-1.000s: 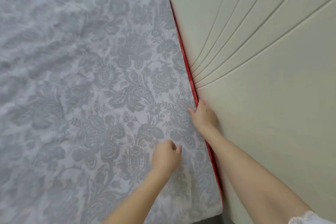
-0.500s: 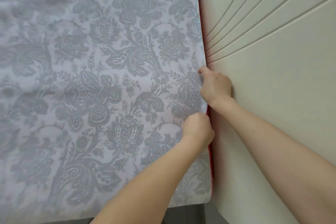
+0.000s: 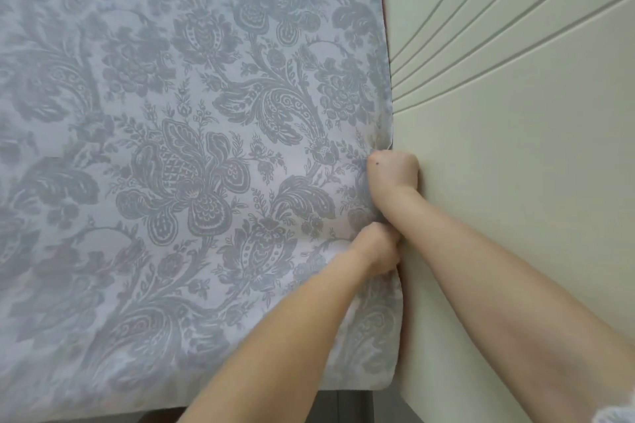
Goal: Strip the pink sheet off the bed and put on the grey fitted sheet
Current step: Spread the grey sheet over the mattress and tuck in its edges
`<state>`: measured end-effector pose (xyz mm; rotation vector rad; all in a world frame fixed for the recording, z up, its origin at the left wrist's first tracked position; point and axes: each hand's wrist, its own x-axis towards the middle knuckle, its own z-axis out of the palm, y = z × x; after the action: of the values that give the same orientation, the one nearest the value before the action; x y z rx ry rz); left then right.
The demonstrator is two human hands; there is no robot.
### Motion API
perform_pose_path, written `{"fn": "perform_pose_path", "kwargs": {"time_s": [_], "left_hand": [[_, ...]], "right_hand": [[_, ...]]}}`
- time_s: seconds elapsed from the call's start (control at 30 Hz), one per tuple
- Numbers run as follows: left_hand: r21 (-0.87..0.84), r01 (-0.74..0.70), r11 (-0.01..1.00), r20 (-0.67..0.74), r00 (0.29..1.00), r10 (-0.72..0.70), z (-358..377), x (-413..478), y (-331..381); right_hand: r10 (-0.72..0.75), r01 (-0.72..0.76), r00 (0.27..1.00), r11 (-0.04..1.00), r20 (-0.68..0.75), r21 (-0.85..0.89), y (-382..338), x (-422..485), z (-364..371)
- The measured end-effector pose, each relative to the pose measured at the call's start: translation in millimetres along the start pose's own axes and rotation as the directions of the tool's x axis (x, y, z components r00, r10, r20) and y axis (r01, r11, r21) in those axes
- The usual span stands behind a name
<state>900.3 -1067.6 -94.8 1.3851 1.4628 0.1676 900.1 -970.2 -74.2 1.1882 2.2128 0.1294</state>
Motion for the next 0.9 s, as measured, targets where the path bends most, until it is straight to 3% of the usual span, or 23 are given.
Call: {"fn": "perform_pose_path", "kwargs": {"time_s": [0.13, 0.2, 0.23, 0.33, 0.47, 0.6, 0.7, 0.77, 0.83, 0.9], "left_hand": [[0.041, -0.198, 0.979, -0.041, 0.979, 0.199, -4, -27, -15], [0.326, -0.286, 0.901, -0.226, 0.902, 0.368, 3, -55, -36], [0.454, -0.257, 0.853, -0.261, 0.877, 0.403, 7, -70, -46], [0.606, -0.243, 0.758, -0.031, 0.944, 0.328, 19, -100, -63], [0.697, -0.309, 0.647, 0.193, 0.950, 0.245, 55, -89, -35], [0.780, -0.275, 0.562, 0.257, 0.960, 0.112, 70, -69, -10], [0.836, -0.253, 0.487, 0.231, 0.967, 0.106, 76, -68, -8], [0.782, -0.311, 0.540, 0.236, 0.950, 0.205, 72, -71, -12], [0.550, -0.482, 0.682, 0.180, 0.866, 0.467, 58, -83, -19], [0.375, -0.550, 0.746, -0.090, 0.780, 0.620, 42, -104, -35]], "right_hand": [[-0.024, 0.025, 1.000, 0.997, 0.016, -0.079, -8, 15, 6], [-0.043, 0.044, 0.999, 0.994, 0.010, -0.104, -5, 11, 7], [-0.052, 0.051, 0.999, 0.993, -0.005, -0.106, -3, 10, 7], [-0.060, 0.060, 0.998, 0.996, -0.003, -0.069, 3, 4, 7], [0.000, 0.001, 1.000, 0.997, -0.005, 0.080, 6, -16, 1], [0.110, -0.090, 0.994, 0.917, -0.028, 0.389, 9, -55, 12], [0.080, -0.160, 0.981, 0.852, 0.178, 0.499, -7, -92, 44], [0.079, -0.205, 0.964, 0.825, 0.253, 0.526, -7, -110, 62], [0.086, -0.231, 0.963, 0.756, 0.257, 0.613, -1, -118, 67], [0.110, -0.217, 0.974, 0.712, 0.200, 0.668, 5, -125, 64]]}}
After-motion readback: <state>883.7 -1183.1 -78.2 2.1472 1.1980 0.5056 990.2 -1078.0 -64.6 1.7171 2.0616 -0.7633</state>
